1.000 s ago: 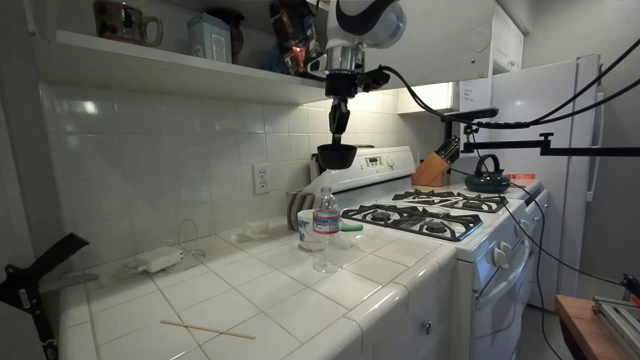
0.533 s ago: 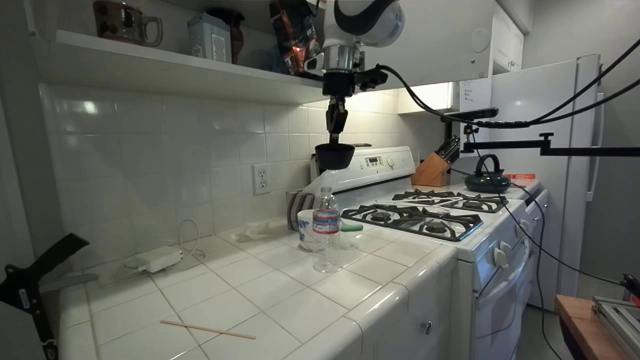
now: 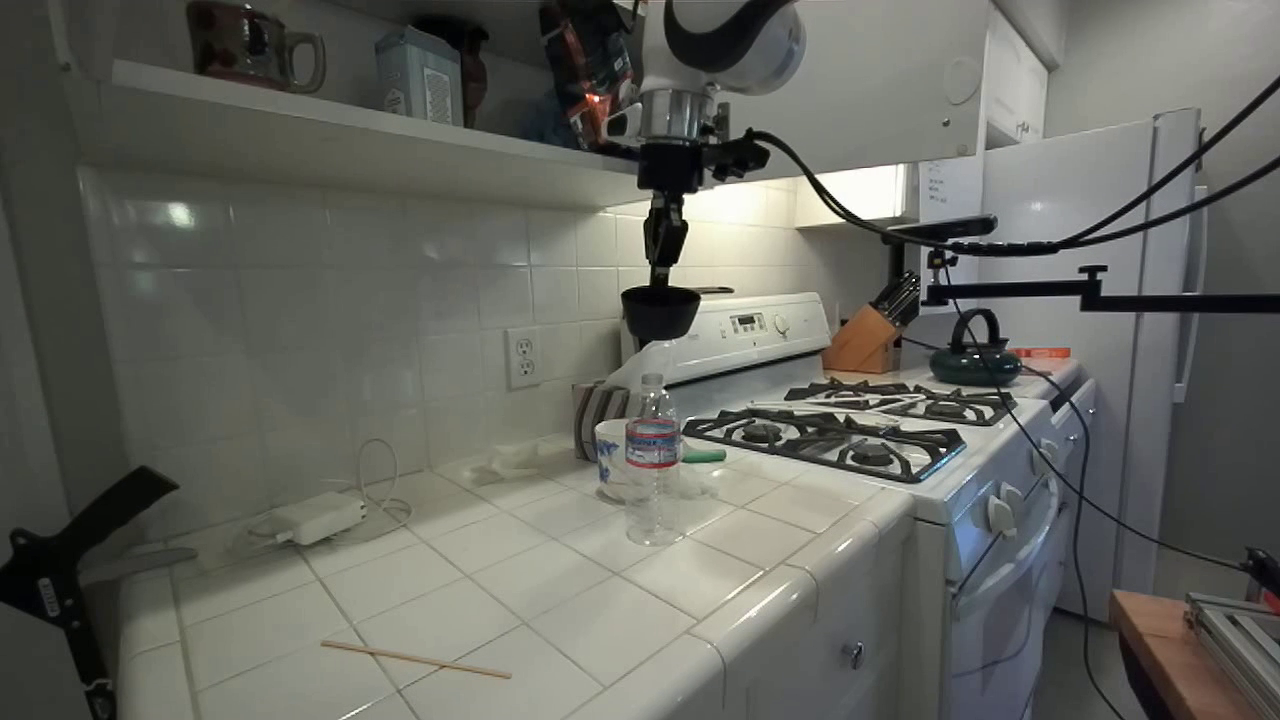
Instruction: Pour the contents in the black pot inside the water bottle
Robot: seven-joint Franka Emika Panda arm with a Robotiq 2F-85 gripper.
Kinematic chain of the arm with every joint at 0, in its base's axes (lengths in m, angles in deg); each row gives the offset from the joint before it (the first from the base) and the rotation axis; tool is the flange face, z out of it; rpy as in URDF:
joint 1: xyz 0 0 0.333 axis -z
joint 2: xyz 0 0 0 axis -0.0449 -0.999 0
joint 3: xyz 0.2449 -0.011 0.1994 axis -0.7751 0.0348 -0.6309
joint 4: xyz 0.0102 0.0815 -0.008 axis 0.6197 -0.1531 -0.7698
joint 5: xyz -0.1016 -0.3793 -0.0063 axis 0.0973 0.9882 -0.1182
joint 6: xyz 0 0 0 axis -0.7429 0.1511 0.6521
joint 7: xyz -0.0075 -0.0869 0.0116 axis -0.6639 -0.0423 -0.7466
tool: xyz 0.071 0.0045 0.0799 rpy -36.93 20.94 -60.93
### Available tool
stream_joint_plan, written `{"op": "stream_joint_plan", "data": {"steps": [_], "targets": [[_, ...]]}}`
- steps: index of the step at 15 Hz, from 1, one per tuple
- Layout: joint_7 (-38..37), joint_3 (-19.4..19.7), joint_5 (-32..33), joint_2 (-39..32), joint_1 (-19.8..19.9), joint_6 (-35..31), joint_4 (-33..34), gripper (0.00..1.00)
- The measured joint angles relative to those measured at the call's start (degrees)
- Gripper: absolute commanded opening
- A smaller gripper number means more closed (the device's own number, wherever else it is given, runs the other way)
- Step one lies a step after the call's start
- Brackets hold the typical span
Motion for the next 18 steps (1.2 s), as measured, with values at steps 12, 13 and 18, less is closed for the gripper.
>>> {"op": "stream_joint_plan", "data": {"steps": [12, 13, 18], "targets": [[-0.12, -0.21, 1.35, -0.59, -0.5, -1.25, -0.43, 0.01], [-0.18, -0.21, 1.68, -0.62, -0.5, -1.62, -0.58, 0.01], [-0.25, -0.24, 2.78, -0.63, -0.56, -3.14, -2.01, 0.01]]}}
